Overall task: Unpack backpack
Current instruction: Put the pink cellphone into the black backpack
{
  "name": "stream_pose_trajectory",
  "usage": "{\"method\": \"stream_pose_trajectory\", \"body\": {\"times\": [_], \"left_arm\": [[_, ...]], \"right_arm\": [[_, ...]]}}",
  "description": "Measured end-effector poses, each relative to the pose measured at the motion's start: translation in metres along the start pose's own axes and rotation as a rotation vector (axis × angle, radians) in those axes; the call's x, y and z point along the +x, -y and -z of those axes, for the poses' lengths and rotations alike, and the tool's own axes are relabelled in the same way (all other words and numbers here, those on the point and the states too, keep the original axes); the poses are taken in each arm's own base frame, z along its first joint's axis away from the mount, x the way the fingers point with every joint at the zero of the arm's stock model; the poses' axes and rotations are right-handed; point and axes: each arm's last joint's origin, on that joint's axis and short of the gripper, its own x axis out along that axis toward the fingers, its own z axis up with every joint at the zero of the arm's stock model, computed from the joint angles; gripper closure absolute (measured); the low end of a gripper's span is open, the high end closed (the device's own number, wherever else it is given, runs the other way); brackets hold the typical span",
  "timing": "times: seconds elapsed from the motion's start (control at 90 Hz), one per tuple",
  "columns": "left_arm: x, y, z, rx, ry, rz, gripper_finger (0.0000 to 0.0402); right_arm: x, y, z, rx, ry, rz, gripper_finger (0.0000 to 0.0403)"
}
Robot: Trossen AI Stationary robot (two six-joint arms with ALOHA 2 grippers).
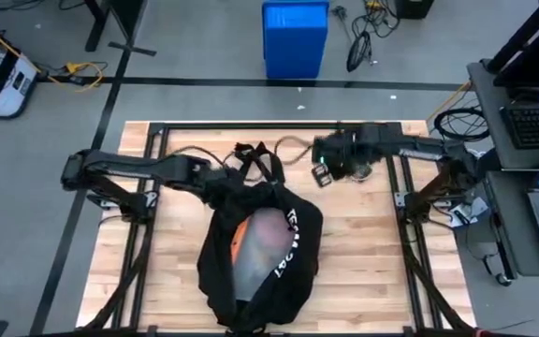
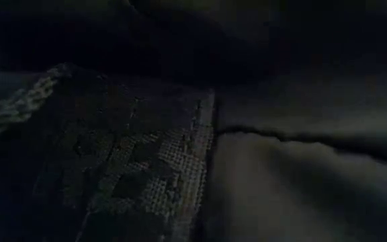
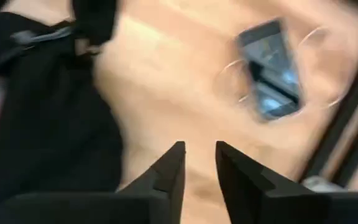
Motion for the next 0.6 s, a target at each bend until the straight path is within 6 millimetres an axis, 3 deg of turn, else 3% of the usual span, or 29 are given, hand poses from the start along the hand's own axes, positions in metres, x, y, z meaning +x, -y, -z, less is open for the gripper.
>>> {"method": "stream_pose_trajectory", "body": {"times": [0.111,0.333,0.5,0.6], "left_arm": [[-0.019,-0.001,-0.006,-0.003,0.131,0.046,0.029],[-0.032,-0.01,-0.018,-0.056,0.324,-0.022,0.029],[-0.034,-0.015,-0.027,-0.086,0.371,-0.016,0.029],[-0.035,-0.019,-0.032,-0.11,0.403,-0.01,0.029]], "right_arm": [[0.01,0.024,-0.027,-0.028,0.01,0.048,0.0297],[0.047,0.087,-0.081,0.064,0.015,0.027,0.0265],[0.071,0.122,-0.101,0.151,0.003,-0.089,0.0249],[0.081,0.129,-0.107,0.118,-0.015,-0.16,0.0239]]}}
